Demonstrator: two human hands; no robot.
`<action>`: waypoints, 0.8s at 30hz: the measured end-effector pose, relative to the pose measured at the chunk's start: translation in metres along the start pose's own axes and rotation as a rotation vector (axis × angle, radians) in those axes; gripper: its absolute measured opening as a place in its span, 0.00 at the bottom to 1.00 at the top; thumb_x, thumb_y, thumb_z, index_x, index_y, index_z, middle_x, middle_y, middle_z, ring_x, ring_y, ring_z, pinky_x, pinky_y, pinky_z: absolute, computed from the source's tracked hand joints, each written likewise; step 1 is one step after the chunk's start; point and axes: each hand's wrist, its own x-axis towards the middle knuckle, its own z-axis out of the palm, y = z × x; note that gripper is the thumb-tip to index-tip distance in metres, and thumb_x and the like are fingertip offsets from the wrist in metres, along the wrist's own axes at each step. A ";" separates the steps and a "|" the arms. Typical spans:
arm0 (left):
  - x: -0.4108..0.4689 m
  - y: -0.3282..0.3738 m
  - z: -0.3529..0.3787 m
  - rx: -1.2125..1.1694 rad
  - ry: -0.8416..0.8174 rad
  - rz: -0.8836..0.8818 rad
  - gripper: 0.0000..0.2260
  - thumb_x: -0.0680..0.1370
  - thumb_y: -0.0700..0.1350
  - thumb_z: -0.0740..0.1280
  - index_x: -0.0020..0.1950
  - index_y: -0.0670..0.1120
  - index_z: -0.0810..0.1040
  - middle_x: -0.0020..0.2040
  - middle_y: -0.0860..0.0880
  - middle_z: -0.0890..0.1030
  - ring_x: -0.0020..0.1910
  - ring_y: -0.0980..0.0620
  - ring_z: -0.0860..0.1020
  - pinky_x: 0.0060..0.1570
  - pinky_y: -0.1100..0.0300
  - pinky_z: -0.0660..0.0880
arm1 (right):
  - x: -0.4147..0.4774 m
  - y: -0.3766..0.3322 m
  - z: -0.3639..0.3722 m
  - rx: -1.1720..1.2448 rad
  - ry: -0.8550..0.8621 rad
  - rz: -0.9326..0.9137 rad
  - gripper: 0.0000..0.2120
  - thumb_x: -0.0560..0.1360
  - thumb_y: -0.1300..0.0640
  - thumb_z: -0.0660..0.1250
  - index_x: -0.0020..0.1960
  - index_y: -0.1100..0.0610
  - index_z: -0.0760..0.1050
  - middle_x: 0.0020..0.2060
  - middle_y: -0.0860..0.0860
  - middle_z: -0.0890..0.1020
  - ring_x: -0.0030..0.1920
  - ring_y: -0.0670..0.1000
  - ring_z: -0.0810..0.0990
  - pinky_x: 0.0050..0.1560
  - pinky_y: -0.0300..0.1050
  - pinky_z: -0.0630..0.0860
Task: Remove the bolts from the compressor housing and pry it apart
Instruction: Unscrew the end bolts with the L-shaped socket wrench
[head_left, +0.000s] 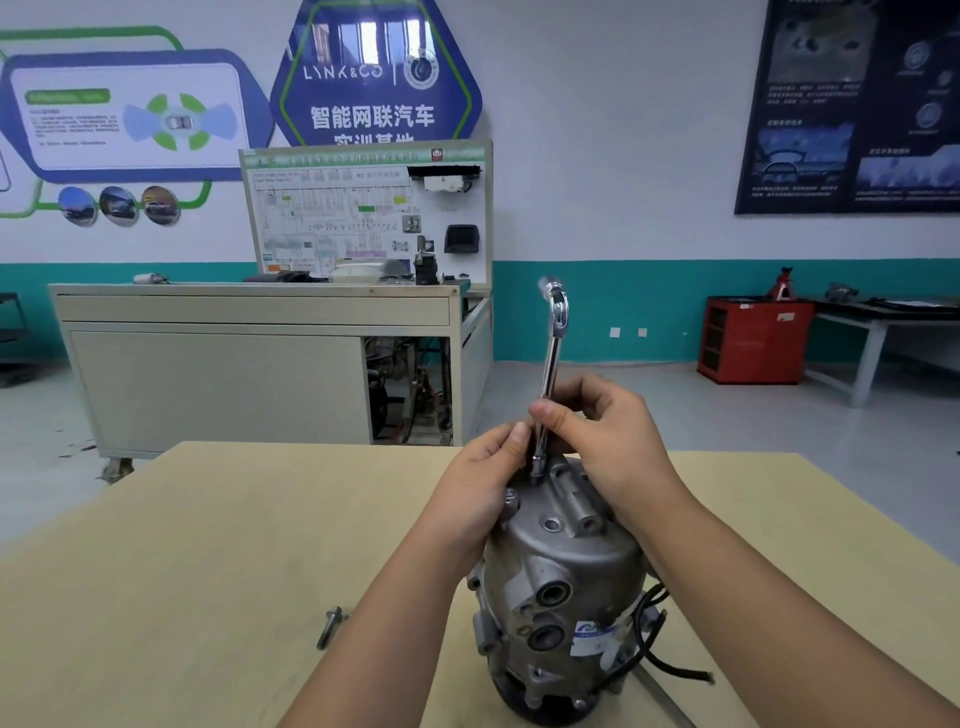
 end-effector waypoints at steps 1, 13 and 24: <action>0.000 -0.001 -0.001 -0.002 -0.009 -0.002 0.11 0.81 0.45 0.59 0.56 0.45 0.80 0.52 0.45 0.84 0.52 0.50 0.82 0.53 0.60 0.78 | 0.000 0.001 0.000 0.009 -0.003 0.009 0.08 0.71 0.59 0.72 0.36 0.49 0.79 0.34 0.47 0.82 0.45 0.59 0.81 0.53 0.62 0.77; -0.001 -0.002 -0.003 0.096 -0.048 0.065 0.10 0.81 0.37 0.59 0.59 0.46 0.76 0.53 0.47 0.83 0.54 0.53 0.80 0.56 0.61 0.76 | 0.000 0.003 0.001 0.049 -0.085 0.019 0.12 0.76 0.62 0.66 0.38 0.47 0.81 0.37 0.44 0.84 0.43 0.48 0.83 0.52 0.52 0.79; 0.003 -0.006 -0.008 0.058 -0.060 0.055 0.11 0.79 0.42 0.61 0.60 0.44 0.77 0.52 0.47 0.84 0.54 0.51 0.81 0.56 0.60 0.76 | -0.002 0.003 0.000 0.006 -0.065 0.003 0.10 0.73 0.62 0.69 0.38 0.48 0.80 0.36 0.45 0.84 0.43 0.48 0.83 0.53 0.51 0.80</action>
